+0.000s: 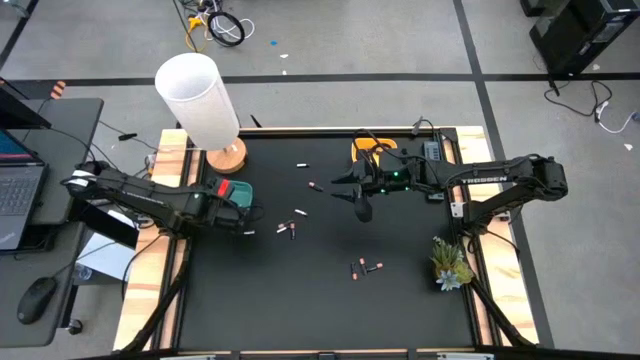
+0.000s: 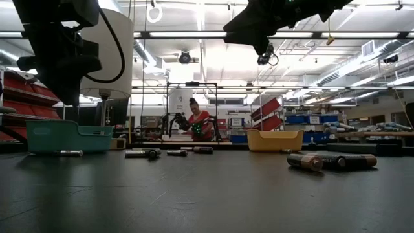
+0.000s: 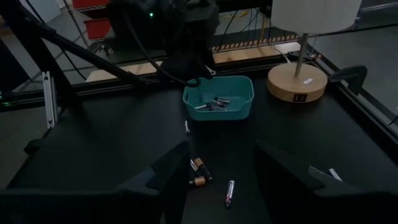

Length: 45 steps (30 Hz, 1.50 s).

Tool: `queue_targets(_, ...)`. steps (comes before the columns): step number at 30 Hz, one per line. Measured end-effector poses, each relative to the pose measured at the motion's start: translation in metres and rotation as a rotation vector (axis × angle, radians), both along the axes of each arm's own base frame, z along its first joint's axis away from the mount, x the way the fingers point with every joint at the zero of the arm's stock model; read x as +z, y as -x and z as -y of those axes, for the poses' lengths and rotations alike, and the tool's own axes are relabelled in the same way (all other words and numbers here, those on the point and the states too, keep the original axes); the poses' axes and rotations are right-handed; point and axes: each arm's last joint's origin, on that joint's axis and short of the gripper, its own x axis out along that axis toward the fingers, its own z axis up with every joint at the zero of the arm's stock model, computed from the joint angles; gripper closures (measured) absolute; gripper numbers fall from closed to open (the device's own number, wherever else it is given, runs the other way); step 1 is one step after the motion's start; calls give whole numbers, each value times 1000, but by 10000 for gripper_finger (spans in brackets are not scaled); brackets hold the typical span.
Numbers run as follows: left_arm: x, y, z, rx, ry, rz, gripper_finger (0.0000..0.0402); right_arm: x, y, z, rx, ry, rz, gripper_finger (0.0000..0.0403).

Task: Sort batteries
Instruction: Put the silver battery into the green bin, then put the black battery into the yellow bin

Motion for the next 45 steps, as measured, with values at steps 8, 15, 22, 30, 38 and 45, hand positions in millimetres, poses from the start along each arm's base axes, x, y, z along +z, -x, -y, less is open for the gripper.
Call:
queue_targets(8,3,-11,2,-25,74,85,232,-2,1,0,0,-2,-17,220)
queue_targets(15,21,-49,14,-330,151,384,239,-14,4,0,-2,12,-115,220)
queue_targets(22,43,-73,15,-350,30,693,242,-13,4,3,-31,-41,-123,237)
queue_targets(30,43,-75,5,-237,21,737,309,-6,2,0,40,-48,-86,295)
queue_targets(38,67,-71,0,-259,29,646,354,9,7,3,59,71,-247,317)
queue_targets(45,66,-72,2,-271,99,611,335,-10,20,-13,212,-25,-417,302)
